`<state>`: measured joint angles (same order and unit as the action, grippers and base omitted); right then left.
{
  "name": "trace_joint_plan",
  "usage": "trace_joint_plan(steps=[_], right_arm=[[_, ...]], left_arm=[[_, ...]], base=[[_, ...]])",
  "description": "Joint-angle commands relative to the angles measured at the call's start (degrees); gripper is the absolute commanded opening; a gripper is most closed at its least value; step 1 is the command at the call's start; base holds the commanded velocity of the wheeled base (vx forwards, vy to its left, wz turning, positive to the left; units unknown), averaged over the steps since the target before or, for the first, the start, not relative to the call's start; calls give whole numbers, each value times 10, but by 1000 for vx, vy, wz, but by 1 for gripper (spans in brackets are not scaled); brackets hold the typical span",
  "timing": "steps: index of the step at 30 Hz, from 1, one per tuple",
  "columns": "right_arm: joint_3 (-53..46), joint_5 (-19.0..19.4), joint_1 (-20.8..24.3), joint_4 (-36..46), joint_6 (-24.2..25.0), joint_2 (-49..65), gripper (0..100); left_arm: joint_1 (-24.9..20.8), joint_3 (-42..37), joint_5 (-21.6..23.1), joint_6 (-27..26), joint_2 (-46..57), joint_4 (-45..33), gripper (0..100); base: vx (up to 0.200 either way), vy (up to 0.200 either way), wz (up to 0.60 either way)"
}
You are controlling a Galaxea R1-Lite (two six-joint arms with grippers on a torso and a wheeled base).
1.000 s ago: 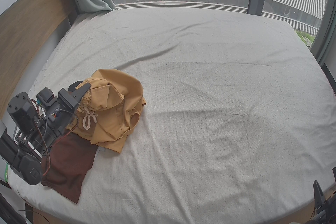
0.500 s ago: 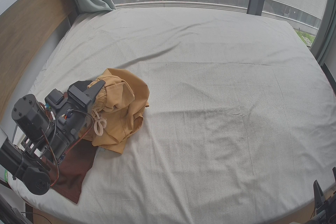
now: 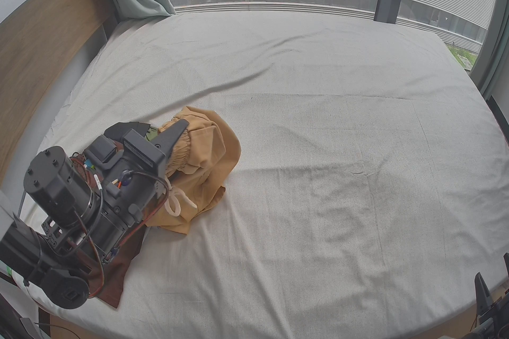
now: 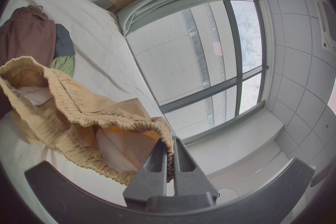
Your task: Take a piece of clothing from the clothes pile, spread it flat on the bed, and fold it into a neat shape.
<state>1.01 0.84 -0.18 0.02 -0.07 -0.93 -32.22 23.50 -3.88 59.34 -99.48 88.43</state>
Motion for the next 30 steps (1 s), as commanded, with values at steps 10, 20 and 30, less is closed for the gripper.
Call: trace_joint_plan(steps=[10, 20, 30], right_arm=[[-9, 0, 0, 0, 0, 5, 100], [-9, 0, 0, 0, 0, 5, 100], [-9, 0, -1, 0, 0, 5, 100]], left_arm=[[-81, 14, -7, 3, -41, 0, 0], [-120, 34, -4, 7, -74, 1, 0], [-147, 66, 0, 9, -90, -1, 0]], base=[[0, 0, 0], [0, 0, 0], [0, 0, 0]])
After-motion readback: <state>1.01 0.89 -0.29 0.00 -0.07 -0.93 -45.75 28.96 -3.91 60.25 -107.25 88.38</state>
